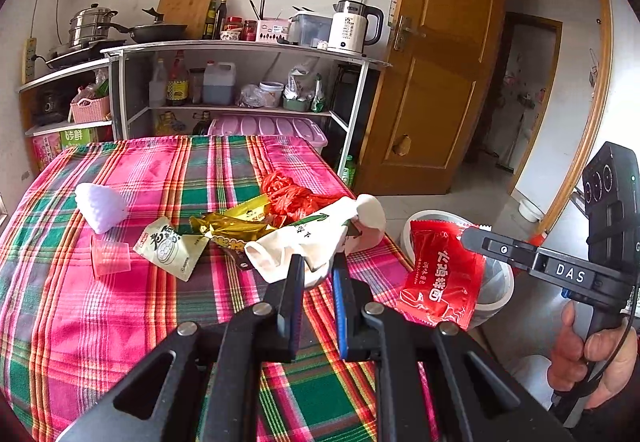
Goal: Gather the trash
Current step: 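Carry the white paper bag and red packet over the white bin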
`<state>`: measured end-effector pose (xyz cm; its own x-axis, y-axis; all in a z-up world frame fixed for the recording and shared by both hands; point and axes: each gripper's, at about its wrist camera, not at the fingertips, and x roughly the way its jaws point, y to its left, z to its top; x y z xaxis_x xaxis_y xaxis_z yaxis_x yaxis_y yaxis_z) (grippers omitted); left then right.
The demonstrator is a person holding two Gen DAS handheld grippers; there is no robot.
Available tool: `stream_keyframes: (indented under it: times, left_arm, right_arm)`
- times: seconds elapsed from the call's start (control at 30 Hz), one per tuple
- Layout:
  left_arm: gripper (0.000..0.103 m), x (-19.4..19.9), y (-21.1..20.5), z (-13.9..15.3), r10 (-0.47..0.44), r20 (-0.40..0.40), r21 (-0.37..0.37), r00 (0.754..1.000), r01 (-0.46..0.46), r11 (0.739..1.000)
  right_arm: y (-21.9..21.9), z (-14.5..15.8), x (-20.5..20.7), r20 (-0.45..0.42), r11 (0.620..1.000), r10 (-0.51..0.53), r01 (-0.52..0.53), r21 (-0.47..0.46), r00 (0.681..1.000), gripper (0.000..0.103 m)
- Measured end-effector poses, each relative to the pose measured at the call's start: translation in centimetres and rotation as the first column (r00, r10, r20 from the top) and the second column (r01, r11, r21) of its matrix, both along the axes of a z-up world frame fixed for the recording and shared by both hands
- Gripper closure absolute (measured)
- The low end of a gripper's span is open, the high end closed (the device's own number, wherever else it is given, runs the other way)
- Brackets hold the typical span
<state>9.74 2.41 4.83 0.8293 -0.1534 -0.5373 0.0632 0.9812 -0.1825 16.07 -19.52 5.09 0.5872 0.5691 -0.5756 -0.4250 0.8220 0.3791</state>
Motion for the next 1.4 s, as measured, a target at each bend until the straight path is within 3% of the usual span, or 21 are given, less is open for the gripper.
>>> stream_keyframes:
  times: [0.63,1.4]
  left_arm:
    - [0.089,3.9,-6.0,0.5,-0.133,0.003,-0.004,0.991,0.133,0.991]
    - [0.089,10.0,-17.2,-3.0,-0.311,-0.117,0.002,0.943,0.313,0.95]
  right_arm:
    - [-6.3,1.2,0.9,0.03,0.991,-0.132,0.132,0.009,0.991,0.103]
    - [-16.0,-3.5,3.7,-0.067,0.951,-0.31,0.31,-0.012,0.948,0.103]
